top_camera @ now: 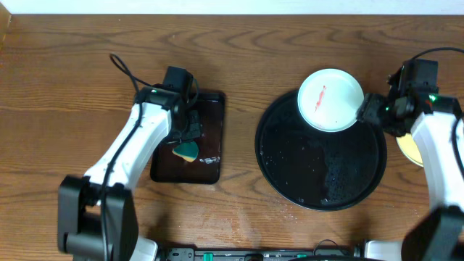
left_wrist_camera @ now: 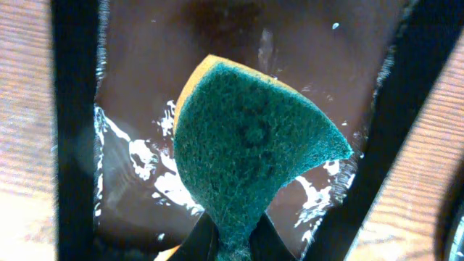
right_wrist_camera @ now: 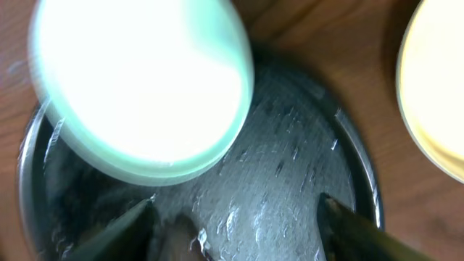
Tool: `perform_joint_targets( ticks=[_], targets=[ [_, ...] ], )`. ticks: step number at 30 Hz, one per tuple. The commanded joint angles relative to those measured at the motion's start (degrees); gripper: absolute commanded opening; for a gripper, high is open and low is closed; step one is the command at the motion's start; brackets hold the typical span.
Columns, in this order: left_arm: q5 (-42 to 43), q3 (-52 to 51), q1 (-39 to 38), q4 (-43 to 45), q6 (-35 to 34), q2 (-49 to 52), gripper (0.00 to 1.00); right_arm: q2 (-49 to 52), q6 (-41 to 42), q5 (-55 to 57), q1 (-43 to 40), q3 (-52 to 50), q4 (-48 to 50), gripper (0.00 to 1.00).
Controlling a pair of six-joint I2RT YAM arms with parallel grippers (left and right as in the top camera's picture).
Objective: Clean dirty plates on tray and stack at the side
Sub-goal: 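Pull the stained pale green plate to the tray center with the right gripper, then grasp the green sponge with the left gripper and carry it to the plate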
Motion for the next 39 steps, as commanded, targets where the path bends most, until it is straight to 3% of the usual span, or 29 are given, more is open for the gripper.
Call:
perform_joint_targets(
  ticks=[1, 7, 9, 11, 13, 17, 26, 32, 39],
  targets=[
    [-1.2, 1.7, 0.1, -1.1, 0.8, -3.6, 0.07, 7.2, 0.7, 0.3, -2.8, 0.8, 5.5, 0.55],
    [-1.2, 1.7, 0.1, -1.3, 0.8, -5.5, 0.07, 16.5, -1.4, -4.6, -3.0, 0.8, 13.7, 0.48],
    [-1.1, 1.7, 0.1, -1.2, 0.8, -5.5, 0.07, 18.7, -1.5, -5.6, -2.5, 0.8, 14.5, 0.37],
    [-1.1, 1.7, 0.1, -1.2, 0.8, -5.5, 0.07, 20.4, -1.6, -5.7, -1.8, 0.8, 14.4, 0.13],
    [-1.1, 1.7, 0.1, -1.3, 0.8, -5.5, 0.07, 20.5, -1.9, -5.7, -1.5, 0.8, 14.1, 0.01],
    [-1.0, 1.7, 0.1, -1.5, 0.8, -5.5, 0.07, 19.2, -1.9, -5.7, -1.4, 0.8, 12.4, 0.01],
    [3.8, 1.7, 0.1, -1.0, 0.8, -5.5, 0.07, 16.3, -2.6, -5.7, 4.0, -0.2, -5.5, 0.01],
    [4.7, 4.4, 0.0, -0.8, 0.8, -5.5, 0.08, 16.4, 0.3, -5.0, 10.8, -7.3, -1.2, 0.01],
    [10.7, 9.7, -4.9, 1.4, -1.1, -5.5, 0.07, 16.3, 1.4, -5.0, 11.7, -8.7, 2.1, 0.01]
  ],
)
